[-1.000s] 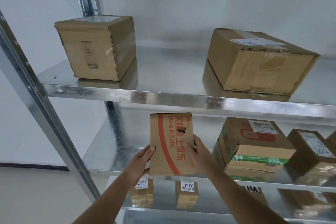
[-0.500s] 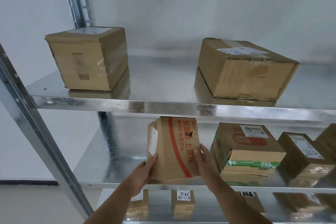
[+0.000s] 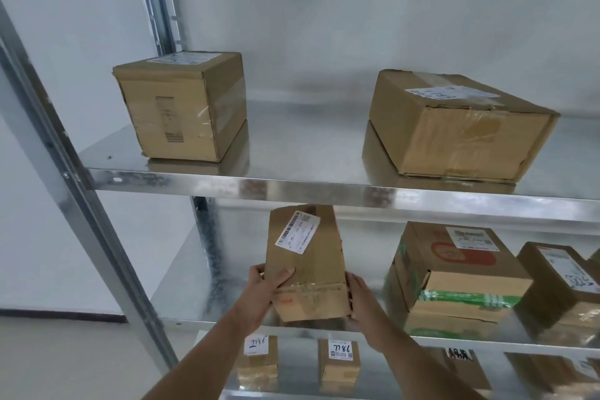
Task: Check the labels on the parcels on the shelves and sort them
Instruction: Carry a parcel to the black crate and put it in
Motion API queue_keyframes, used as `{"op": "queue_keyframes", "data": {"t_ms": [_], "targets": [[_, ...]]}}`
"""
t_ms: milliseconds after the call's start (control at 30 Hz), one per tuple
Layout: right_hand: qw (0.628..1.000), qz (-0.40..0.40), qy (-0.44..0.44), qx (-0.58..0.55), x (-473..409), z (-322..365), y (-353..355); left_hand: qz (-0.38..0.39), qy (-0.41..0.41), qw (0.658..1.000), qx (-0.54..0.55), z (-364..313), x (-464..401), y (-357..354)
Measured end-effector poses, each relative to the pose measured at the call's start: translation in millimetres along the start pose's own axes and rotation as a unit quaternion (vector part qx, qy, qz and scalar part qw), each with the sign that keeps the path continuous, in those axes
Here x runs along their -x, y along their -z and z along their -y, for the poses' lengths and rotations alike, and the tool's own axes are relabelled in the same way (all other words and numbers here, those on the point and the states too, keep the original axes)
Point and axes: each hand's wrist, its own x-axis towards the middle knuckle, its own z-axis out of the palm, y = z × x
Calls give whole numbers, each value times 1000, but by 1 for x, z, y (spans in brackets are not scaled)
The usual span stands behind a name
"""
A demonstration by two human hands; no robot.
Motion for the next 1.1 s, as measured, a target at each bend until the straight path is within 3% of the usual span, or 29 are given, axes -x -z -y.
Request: {"op": "queue_keyframes", "data": {"t_ms": [133, 367, 567, 1100], "targets": [[994, 51, -79, -48, 10, 4, -13, -35, -5, 996, -79, 2, 3, 6], [993, 11, -39, -107, 3, 4, -22, -1, 31, 998, -46, 2, 1, 11], [994, -11, -24, -107, 3, 4, -28, -49, 72, 995, -54, 7, -8, 16], [997, -27, -15, -73, 15, 12, -38, -66, 105, 992, -32, 7, -21, 22]]}}
